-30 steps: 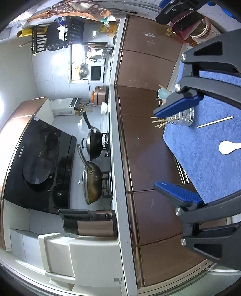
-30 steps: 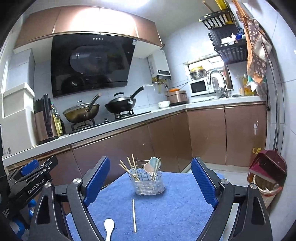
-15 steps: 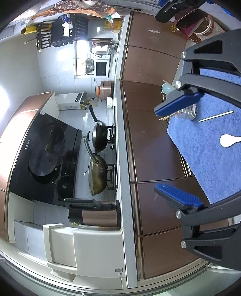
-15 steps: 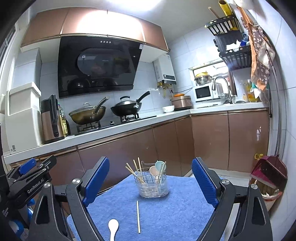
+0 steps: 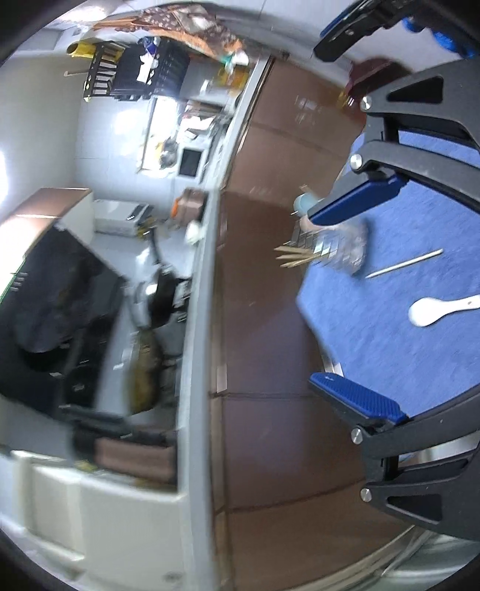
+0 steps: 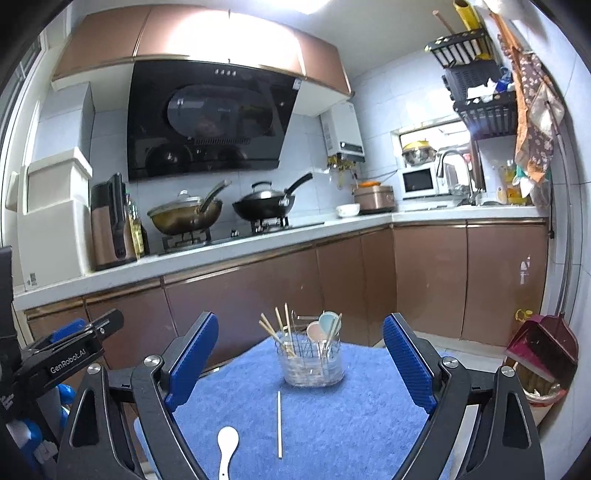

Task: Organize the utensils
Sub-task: 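Grasp the white ceramic spoon with the left tool while the right tool grasps the last chopstick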

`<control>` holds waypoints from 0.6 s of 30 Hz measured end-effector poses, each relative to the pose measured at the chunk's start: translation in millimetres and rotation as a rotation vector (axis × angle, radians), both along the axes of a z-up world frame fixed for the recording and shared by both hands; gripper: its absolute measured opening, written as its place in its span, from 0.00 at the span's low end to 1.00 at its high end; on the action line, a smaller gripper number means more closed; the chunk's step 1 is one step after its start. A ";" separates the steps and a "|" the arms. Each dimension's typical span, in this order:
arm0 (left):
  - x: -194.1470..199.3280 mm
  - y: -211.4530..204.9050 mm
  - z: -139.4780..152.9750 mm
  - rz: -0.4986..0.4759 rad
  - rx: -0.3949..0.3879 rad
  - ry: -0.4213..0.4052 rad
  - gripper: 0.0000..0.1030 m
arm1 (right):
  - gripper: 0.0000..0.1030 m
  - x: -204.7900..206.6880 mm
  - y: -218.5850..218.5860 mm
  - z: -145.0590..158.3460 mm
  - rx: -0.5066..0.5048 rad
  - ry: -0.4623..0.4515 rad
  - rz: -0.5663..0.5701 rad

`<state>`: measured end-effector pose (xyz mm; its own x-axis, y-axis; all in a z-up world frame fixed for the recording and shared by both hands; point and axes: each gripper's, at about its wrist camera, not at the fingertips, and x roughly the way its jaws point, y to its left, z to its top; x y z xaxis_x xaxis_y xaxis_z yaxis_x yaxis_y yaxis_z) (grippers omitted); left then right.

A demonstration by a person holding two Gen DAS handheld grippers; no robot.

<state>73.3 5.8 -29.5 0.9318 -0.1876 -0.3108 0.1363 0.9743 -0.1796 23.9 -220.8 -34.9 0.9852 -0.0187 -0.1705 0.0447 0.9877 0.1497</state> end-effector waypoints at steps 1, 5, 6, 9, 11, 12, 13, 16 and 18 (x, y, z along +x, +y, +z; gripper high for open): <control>6.4 5.2 -9.8 -0.019 -0.016 0.034 0.79 | 0.87 3.4 0.0 -3.2 -0.001 0.012 0.003; 39.4 21.2 -49.0 -0.072 -0.062 0.194 0.78 | 0.87 23.6 1.5 -19.8 0.001 0.078 0.025; 47.8 24.1 -57.8 -0.088 -0.076 0.230 0.78 | 0.87 31.4 2.1 -26.1 0.000 0.102 0.037; 73.8 29.5 -88.5 -0.137 -0.108 0.343 0.78 | 0.87 49.0 4.0 -42.6 0.000 0.163 0.070; 89.8 30.7 -111.1 -0.171 -0.123 0.418 0.78 | 0.85 62.2 5.6 -56.4 0.000 0.212 0.093; 96.4 30.7 -121.8 -0.189 -0.135 0.450 0.78 | 0.85 69.8 5.7 -65.3 -0.002 0.242 0.104; 103.8 30.7 -133.7 -0.207 -0.145 0.484 0.78 | 0.83 74.7 5.1 -72.3 -0.002 0.263 0.112; 118.5 31.0 -161.5 -0.234 -0.166 0.551 0.77 | 0.79 92.7 1.9 -94.8 0.010 0.336 0.134; 127.8 29.1 -175.2 -0.255 -0.176 0.577 0.77 | 0.75 104.6 0.3 -110.3 0.010 0.388 0.142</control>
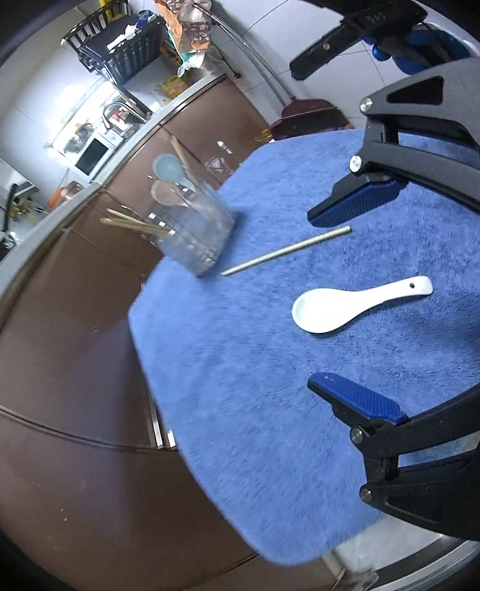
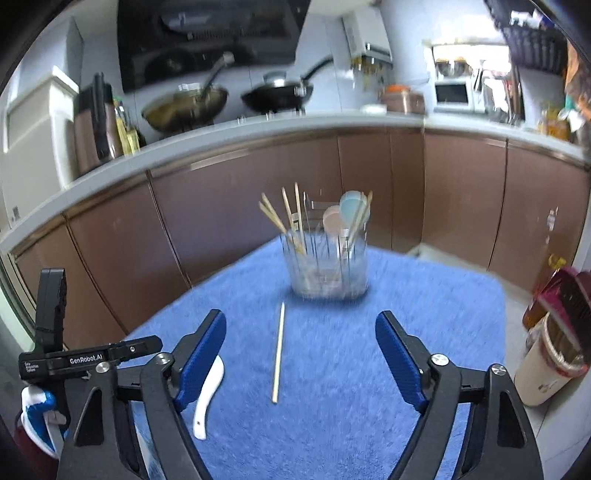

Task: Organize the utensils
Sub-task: 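Grasp the white ceramic spoon with the left tool while the right tool grasps the last chopstick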

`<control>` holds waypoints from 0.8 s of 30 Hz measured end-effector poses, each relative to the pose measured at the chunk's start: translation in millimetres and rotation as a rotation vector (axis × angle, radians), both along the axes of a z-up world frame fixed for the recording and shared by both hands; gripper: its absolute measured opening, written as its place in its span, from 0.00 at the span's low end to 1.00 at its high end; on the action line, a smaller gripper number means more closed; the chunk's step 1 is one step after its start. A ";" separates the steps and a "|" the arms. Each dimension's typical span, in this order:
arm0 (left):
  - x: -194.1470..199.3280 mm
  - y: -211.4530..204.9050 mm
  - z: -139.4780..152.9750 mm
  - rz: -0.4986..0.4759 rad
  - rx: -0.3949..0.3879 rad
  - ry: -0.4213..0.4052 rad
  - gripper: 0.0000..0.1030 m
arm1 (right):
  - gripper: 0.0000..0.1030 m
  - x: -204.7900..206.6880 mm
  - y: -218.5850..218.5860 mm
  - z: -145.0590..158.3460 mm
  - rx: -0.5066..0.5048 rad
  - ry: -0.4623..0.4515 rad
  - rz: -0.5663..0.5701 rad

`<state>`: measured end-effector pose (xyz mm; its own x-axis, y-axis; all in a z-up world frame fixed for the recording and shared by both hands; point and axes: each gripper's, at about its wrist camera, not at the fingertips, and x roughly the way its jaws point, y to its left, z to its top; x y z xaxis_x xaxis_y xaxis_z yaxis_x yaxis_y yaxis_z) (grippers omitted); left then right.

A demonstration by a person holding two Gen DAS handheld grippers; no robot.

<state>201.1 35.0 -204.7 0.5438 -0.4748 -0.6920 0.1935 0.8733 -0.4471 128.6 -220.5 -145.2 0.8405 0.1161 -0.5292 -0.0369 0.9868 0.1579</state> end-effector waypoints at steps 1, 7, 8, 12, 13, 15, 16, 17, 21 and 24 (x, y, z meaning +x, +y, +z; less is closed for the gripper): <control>2.4 -1.2 -5.2 -0.011 -0.005 0.005 0.77 | 0.73 4.9 -0.2 -5.3 -0.003 0.019 0.003; 26.6 -8.3 -35.2 -0.086 -0.011 0.036 0.66 | 0.61 39.4 4.1 -39.9 -0.029 0.141 0.040; 30.8 -8.6 -39.4 -0.095 -0.013 0.045 0.60 | 0.59 44.7 5.4 -43.5 -0.036 0.156 0.047; 44.9 -6.8 -59.1 -0.136 -0.051 0.093 0.43 | 0.58 66.2 14.0 -61.2 -0.064 0.216 0.082; 47.8 -6.0 -63.7 -0.142 -0.061 0.106 0.41 | 0.58 73.0 17.5 -65.4 -0.067 0.231 0.097; 51.5 -4.5 -68.5 -0.158 -0.081 0.114 0.31 | 0.57 86.4 25.5 -71.8 -0.072 0.255 0.128; 52.7 -3.9 -69.2 -0.164 -0.087 0.113 0.29 | 0.56 93.8 30.6 -74.0 -0.081 0.267 0.147; 54.1 -3.3 -69.6 -0.172 -0.093 0.115 0.27 | 0.55 100.1 35.4 -76.0 -0.092 0.278 0.164; 62.4 -3.1 -71.4 -0.210 -0.091 0.138 0.21 | 0.36 140.9 58.5 -83.6 -0.118 0.360 0.258; 65.8 -4.1 -70.1 -0.236 -0.089 0.149 0.17 | 0.31 170.0 71.6 -90.6 -0.152 0.411 0.294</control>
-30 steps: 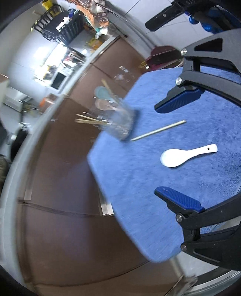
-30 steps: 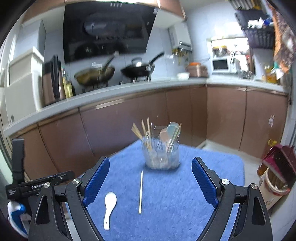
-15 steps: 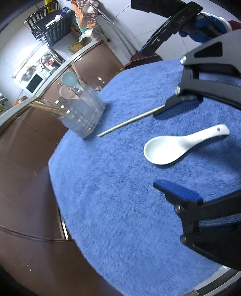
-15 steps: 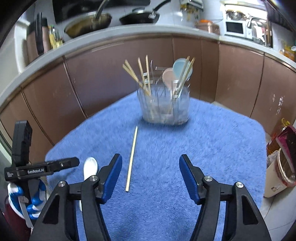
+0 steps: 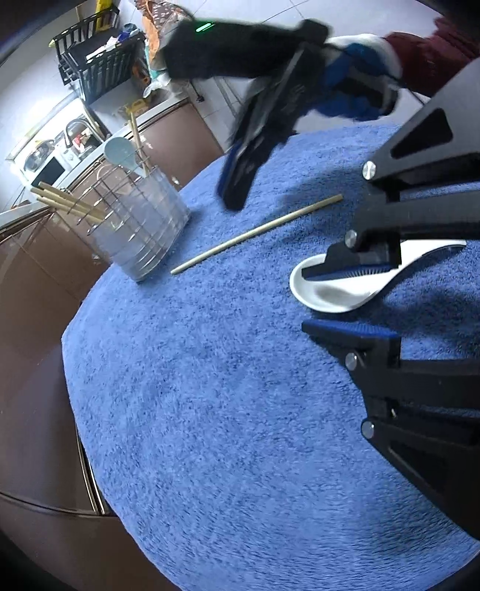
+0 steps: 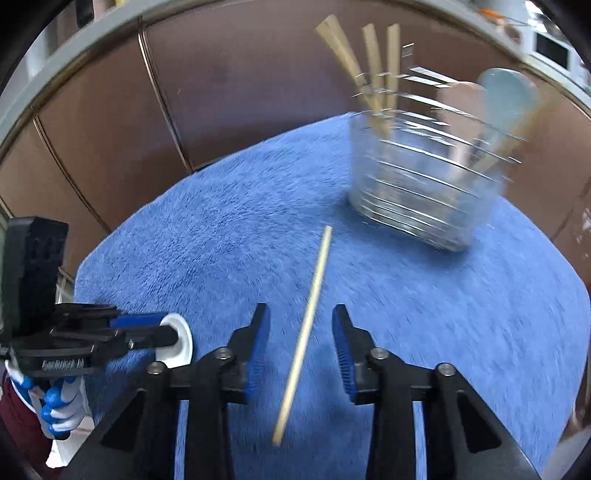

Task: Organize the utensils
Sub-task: 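Grasp the white ceramic spoon with the left tool while the right tool grasps the last chopstick, then lift the white spoon and chopstick and carry them over the cup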

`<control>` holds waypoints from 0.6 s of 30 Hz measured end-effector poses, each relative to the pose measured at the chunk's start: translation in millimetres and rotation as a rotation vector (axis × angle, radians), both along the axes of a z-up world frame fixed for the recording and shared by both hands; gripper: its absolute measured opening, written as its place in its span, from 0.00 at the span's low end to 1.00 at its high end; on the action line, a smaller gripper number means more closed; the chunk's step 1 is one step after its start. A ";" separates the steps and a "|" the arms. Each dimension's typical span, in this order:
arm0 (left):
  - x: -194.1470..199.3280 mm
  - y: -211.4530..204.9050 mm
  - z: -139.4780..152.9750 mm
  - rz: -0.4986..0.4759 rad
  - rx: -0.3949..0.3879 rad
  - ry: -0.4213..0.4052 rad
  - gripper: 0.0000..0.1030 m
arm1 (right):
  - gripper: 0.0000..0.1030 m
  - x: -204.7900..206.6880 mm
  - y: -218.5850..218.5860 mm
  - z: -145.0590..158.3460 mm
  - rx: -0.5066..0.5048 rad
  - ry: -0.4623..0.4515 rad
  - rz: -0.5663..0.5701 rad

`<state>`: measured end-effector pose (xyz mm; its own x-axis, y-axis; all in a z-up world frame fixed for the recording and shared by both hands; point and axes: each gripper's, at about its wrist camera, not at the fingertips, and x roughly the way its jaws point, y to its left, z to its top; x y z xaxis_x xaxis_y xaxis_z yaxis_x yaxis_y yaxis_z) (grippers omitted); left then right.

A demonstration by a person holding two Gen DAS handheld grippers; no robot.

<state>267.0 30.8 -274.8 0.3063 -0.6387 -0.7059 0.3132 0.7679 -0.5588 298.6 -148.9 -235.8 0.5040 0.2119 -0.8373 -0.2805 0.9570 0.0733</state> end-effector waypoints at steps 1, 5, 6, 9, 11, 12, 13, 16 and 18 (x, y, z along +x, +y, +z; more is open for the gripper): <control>1.1 -1.1 0.5 -0.007 0.001 0.003 0.17 | 0.30 11.3 4.6 -2.9 -0.023 0.015 0.007; 4.7 -6.5 0.4 -0.037 0.016 0.022 0.16 | 0.24 47.9 9.2 -15.9 -0.076 0.079 -0.019; 5.1 -8.3 0.6 -0.044 0.021 0.023 0.14 | 0.23 55.1 9.2 -19.2 -0.090 0.092 -0.031; 7.5 -14.4 0.8 -0.063 0.040 0.025 0.12 | 0.19 72.8 9.0 -30.6 -0.100 0.142 -0.052; 9.8 -17.7 -0.1 -0.068 0.054 0.031 0.10 | 0.18 80.4 10.2 -38.4 -0.102 0.171 -0.057; 10.7 -19.1 0.0 -0.070 0.059 0.032 0.09 | 0.18 82.5 10.7 -38.1 -0.107 0.167 -0.056; 11.6 -21.3 0.3 -0.071 0.064 0.033 0.09 | 0.17 83.8 12.6 -37.4 -0.118 0.170 -0.052; 13.1 -27.2 3.3 -0.074 0.082 0.025 0.06 | 0.11 87.0 22.4 -37.8 -0.158 0.174 -0.027; 14.2 -31.7 3.4 -0.072 0.086 0.017 0.05 | 0.07 83.8 27.2 -35.7 -0.164 0.179 -0.012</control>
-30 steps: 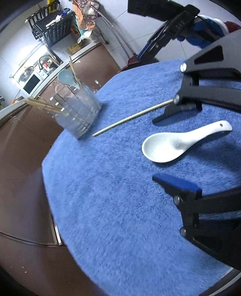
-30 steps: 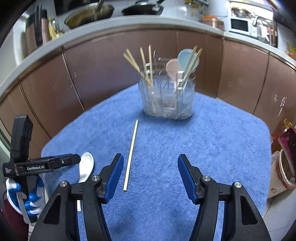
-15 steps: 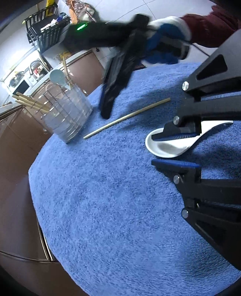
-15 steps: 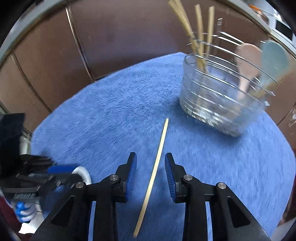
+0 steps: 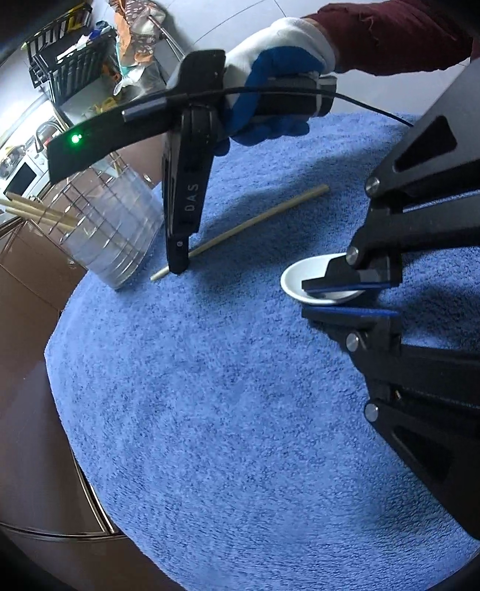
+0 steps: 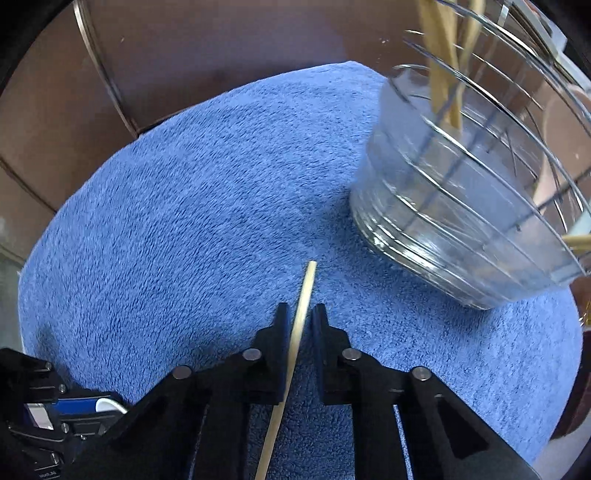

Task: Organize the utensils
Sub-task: 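Lift the white spoon and chopstick and carry them over the cup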

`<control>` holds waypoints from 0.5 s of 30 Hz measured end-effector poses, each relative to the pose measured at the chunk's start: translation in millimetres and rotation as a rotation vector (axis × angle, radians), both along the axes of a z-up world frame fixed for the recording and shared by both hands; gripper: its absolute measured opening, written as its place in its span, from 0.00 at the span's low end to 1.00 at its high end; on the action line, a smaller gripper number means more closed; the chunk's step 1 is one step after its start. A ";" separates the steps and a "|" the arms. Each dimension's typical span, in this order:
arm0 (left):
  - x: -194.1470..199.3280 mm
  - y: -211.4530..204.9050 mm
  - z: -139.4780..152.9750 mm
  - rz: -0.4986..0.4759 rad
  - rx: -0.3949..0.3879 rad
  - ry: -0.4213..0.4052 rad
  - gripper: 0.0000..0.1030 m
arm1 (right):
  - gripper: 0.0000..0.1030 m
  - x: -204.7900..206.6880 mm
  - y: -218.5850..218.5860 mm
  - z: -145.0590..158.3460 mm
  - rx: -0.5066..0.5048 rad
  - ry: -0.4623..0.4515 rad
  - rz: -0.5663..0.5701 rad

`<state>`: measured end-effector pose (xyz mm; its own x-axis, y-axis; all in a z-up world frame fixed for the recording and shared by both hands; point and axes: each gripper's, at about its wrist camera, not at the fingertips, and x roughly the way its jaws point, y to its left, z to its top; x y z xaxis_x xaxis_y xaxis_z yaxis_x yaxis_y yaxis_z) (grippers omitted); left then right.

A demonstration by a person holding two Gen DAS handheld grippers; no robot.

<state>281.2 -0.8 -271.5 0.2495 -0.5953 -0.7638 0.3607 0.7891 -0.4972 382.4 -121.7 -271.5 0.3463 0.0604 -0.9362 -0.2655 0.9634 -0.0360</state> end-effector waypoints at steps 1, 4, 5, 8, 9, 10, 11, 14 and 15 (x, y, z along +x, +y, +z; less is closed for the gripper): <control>-0.5 -0.8 -0.5 0.005 0.001 -0.005 0.05 | 0.06 -2.1 0.9 1.6 0.010 0.003 0.002; -5.7 -0.1 -1.3 0.026 0.002 -0.022 0.05 | 0.05 -10.3 2.3 6.2 0.026 -0.001 0.008; -7.3 -0.2 -0.9 0.032 0.010 -0.029 0.05 | 0.05 -17.9 2.3 9.8 0.031 -0.006 0.011; -13.5 2.3 2.5 0.050 0.030 -0.056 0.05 | 0.05 -34.6 2.4 23.0 0.058 -0.035 0.022; -16.2 3.1 4.8 0.057 0.035 -0.066 0.05 | 0.05 -41.1 2.1 28.9 0.069 -0.049 0.026; -19.5 5.4 6.7 0.062 0.036 -0.074 0.05 | 0.05 -48.5 0.6 35.5 0.080 -0.064 0.028; -22.1 6.6 9.3 0.070 0.038 -0.083 0.05 | 0.05 -55.8 -1.1 41.6 0.093 -0.078 0.030; -31.2 13.1 18.3 0.091 0.029 -0.106 0.05 | 0.05 -80.8 -8.2 59.0 0.137 -0.119 0.033; -33.0 12.4 21.0 0.098 0.025 -0.111 0.05 | 0.05 -90.6 -10.9 65.0 0.149 -0.135 0.035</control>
